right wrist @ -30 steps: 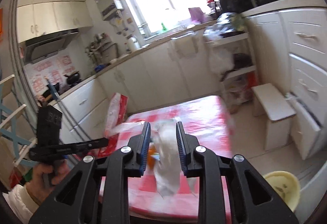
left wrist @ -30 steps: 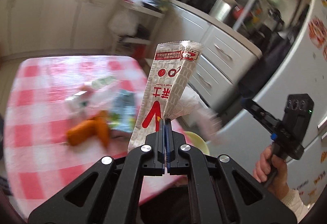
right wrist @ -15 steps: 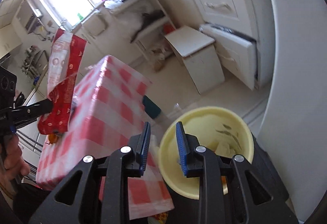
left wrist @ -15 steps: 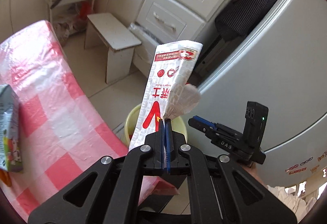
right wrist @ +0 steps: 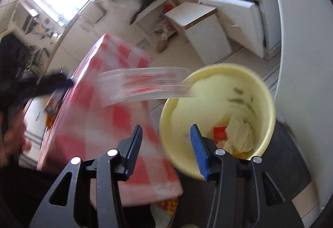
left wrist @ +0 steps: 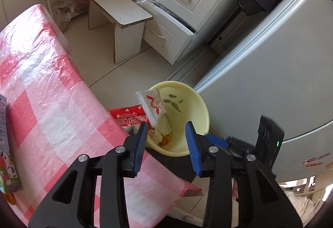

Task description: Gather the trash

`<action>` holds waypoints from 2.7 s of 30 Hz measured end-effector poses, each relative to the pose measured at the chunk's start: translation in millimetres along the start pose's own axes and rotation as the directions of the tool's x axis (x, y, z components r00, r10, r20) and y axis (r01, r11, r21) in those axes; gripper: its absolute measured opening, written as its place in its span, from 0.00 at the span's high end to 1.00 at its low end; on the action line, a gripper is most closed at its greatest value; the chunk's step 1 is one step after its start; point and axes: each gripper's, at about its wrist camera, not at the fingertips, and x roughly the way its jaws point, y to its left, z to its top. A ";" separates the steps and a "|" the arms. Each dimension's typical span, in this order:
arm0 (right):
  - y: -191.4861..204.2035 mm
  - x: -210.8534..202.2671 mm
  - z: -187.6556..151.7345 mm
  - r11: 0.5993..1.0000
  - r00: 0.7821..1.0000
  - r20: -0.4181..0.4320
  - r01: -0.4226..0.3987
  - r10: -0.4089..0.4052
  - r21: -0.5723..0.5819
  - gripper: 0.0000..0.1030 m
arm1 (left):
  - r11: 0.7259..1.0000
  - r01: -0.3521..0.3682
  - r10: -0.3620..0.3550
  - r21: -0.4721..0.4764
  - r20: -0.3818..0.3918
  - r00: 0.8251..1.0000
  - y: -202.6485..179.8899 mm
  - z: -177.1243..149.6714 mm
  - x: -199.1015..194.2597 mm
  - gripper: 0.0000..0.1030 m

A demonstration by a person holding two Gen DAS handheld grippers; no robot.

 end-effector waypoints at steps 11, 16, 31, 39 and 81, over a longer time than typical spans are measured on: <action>-50.0 72.5 -48.1 0.995 0.983 -0.178 0.046 -0.031 0.084 0.52 | 0.981 0.186 -0.179 -0.054 0.111 0.977 36.0 -29.0 -9.2 0.56; -57.3 80.1 -49.2 0.996 0.982 -0.180 0.070 -0.058 0.060 0.48 | 0.959 0.273 -0.260 -0.071 0.158 0.953 45.6 -36.5 -10.1 0.54; -10.9 22.2 19.0 0.985 0.993 -0.011 -0.113 0.116 0.133 0.37 | 0.948 0.312 -0.296 -0.065 0.186 0.937 49.9 -43.2 -15.0 0.50; -13.8 112.3 114.6 0.955 0.994 -0.105 0.020 0.012 0.297 0.33 | 0.937 0.332 -0.301 -0.107 0.234 0.924 64.0 -47.4 -21.4 0.50; -74.0 89.5 70.1 0.909 0.985 -0.171 0.097 -0.029 0.405 0.98 | 0.932 0.331 -0.278 -0.148 0.292 0.915 72.8 -49.4 -26.3 0.47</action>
